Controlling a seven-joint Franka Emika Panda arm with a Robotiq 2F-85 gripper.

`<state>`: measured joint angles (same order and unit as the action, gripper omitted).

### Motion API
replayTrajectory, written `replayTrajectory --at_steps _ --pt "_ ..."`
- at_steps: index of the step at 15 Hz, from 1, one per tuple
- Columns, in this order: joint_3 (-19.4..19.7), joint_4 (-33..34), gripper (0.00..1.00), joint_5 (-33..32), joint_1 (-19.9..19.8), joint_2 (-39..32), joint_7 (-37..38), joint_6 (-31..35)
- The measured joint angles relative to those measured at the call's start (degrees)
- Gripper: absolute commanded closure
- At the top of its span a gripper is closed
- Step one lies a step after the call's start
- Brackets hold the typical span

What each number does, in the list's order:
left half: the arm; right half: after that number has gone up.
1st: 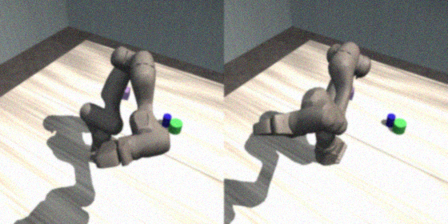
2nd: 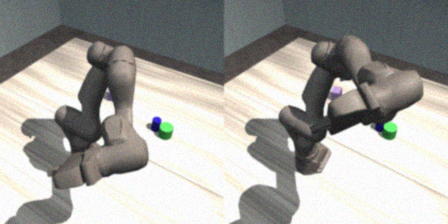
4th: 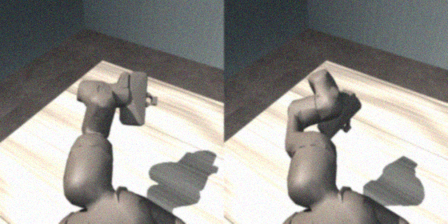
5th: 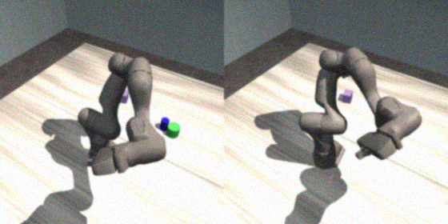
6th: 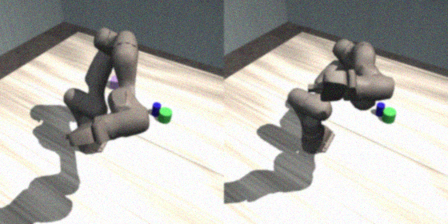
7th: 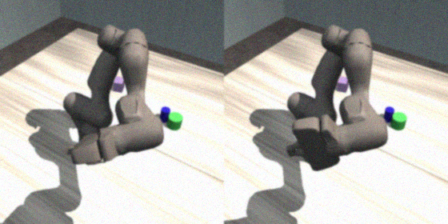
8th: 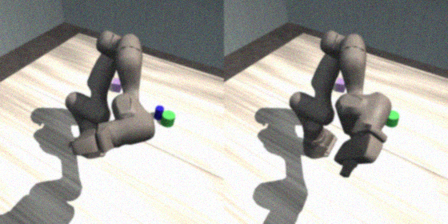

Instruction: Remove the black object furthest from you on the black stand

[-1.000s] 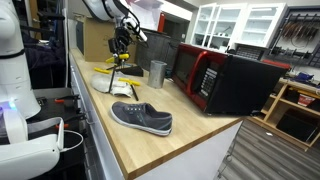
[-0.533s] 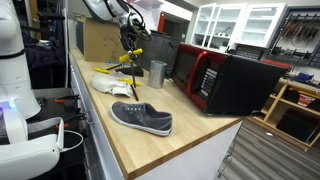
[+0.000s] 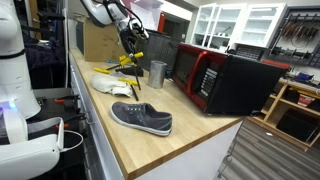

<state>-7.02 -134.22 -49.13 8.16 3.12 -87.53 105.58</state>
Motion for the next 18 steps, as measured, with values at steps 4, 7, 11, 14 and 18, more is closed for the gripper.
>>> replayTrajectory --at_steps 4,7,11,14,18 --pt "0.0 0.06 0.13 -0.05 -0.05 -0.44 0.07 0.0" --pt "0.22 0.84 0.0 1.2 -0.23 -0.35 0.37 0.0" --pt "0.94 3.63 0.0 8.81 -0.66 0.49 2.84 -0.04" --pt "1.41 6.68 0.0 16.34 -1.23 1.86 4.18 -0.76" --pt "1.86 10.07 0.0 25.82 -1.65 3.25 8.17 -1.3"
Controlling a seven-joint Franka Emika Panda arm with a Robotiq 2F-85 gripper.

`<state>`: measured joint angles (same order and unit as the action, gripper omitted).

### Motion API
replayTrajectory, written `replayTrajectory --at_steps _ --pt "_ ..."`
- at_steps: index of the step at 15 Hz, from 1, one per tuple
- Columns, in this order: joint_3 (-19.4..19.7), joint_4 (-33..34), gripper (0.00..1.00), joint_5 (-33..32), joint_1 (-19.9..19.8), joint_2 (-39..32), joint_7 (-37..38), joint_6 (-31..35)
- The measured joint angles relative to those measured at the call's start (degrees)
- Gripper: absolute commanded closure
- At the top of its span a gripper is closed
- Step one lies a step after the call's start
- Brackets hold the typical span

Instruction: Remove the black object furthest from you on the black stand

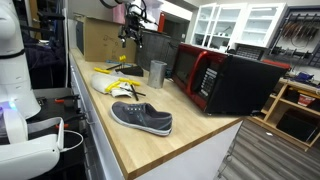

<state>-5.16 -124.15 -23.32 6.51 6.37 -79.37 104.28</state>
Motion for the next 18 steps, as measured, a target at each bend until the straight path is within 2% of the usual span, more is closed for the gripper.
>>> replayTrajectory --at_steps 9,13,18 --pt "0.05 3.32 0.0 16.45 -0.01 -0.55 18.15 2.11" --pt "0.07 3.36 0.0 20.49 -0.12 -4.36 27.92 10.03" --pt "0.12 3.34 0.0 22.0 -0.84 -10.08 40.49 21.65"
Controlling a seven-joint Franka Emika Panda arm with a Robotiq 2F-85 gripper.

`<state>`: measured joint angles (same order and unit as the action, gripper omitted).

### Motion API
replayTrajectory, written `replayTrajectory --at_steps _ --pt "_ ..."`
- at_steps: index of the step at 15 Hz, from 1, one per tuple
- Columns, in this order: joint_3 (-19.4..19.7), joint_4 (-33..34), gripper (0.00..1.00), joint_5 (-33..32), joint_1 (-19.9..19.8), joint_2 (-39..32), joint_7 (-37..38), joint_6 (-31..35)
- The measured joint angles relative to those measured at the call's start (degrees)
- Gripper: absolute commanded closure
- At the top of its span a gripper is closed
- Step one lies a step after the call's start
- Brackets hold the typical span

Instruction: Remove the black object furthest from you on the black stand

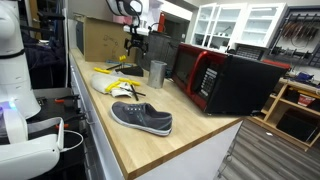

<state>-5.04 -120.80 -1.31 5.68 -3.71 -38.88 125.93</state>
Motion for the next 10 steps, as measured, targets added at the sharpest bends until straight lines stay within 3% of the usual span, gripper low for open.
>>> replayTrajectory --at_steps 3,10 --pt "0.01 0.01 0.0 0.38 -0.26 -1.56 8.13 3.84" --pt "-0.02 0.06 0.0 0.44 -0.25 -0.08 29.78 2.9"
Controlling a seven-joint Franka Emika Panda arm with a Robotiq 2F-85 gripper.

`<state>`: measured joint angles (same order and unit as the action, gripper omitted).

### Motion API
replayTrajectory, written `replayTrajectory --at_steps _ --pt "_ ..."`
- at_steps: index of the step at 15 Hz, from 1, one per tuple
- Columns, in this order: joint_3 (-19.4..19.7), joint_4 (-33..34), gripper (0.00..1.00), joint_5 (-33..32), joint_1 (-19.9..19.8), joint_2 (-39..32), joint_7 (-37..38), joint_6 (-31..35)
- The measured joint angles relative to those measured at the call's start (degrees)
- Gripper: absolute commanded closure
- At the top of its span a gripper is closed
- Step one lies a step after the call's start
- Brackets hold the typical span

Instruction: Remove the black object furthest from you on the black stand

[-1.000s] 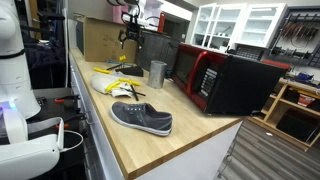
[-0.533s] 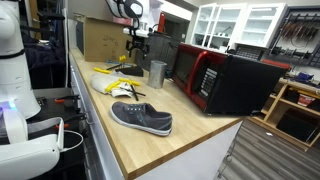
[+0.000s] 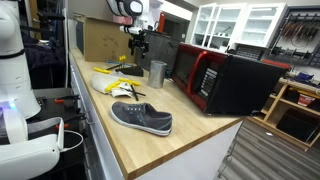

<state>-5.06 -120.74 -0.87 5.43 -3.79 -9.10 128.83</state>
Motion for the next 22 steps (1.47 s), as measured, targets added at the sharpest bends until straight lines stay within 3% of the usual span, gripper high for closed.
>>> replayTrajectory --at_steps 9,14,18,22 --pt "-0.06 0.91 0.0 2.17 0.03 7.52 26.46 -9.71" --pt "-0.12 1.6 0.0 4.63 0.0 10.14 39.5 -11.48" --pt "-0.12 1.62 0.0 4.7 -0.18 12.33 44.75 -11.79" --pt "-0.16 1.63 0.0 4.7 -0.36 14.43 44.95 -14.41"
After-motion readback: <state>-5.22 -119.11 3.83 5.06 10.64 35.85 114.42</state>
